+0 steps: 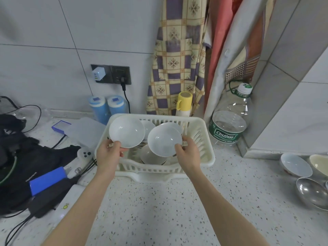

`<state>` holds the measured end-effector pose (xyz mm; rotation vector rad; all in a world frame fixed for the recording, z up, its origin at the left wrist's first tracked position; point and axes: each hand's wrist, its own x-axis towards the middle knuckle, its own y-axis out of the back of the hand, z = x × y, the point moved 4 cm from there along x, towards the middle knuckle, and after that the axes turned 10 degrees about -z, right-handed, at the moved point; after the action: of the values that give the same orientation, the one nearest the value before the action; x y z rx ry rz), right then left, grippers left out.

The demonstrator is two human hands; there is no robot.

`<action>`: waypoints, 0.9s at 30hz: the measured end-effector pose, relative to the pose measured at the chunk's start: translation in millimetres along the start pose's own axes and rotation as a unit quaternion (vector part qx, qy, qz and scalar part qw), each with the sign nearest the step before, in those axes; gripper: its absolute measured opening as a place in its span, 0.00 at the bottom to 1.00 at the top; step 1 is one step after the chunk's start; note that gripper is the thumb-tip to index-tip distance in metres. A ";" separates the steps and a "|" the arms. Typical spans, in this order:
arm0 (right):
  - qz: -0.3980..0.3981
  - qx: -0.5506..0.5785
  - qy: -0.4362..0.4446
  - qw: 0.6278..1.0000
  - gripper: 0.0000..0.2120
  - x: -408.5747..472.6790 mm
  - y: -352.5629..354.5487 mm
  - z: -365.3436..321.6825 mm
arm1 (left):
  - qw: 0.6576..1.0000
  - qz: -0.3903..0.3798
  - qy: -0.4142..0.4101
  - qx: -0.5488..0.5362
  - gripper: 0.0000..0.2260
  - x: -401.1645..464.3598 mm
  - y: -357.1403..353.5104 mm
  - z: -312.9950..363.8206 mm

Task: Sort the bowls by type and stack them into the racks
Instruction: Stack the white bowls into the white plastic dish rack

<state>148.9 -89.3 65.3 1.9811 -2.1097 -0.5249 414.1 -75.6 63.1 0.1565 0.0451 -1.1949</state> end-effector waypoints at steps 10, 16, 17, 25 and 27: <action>-0.047 -0.170 -0.013 0.984 0.18 24.7 -31.7 10.0 | 1.000 0.012 -0.011 -0.003 0.06 26.7 -9.2 -5.0; -0.056 -0.250 0.002 0.967 0.17 28.4 -39.2 17.0 | 0.999 0.035 0.000 -0.031 0.06 36.3 -6.8 -8.4; -0.059 -0.256 0.003 0.965 0.17 29.1 -39.4 18.4 | 0.999 0.033 -0.007 -0.022 0.06 35.9 -6.8 -8.4; -0.079 -0.302 -0.008 0.950 0.16 34.7 -43.0 25.3 | 1.000 0.012 -0.009 0.010 0.06 39.3 -9.8 -13.2; -0.085 -0.311 -0.014 0.947 0.15 35.9 -43.9 24.7 | 1.000 0.014 -0.005 0.004 0.06 40.6 -9.6 -15.1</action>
<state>177.0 -123.7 22.2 1.7766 -1.5152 -1.0939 420.8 -114.2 42.5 0.1573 0.0290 -1.1682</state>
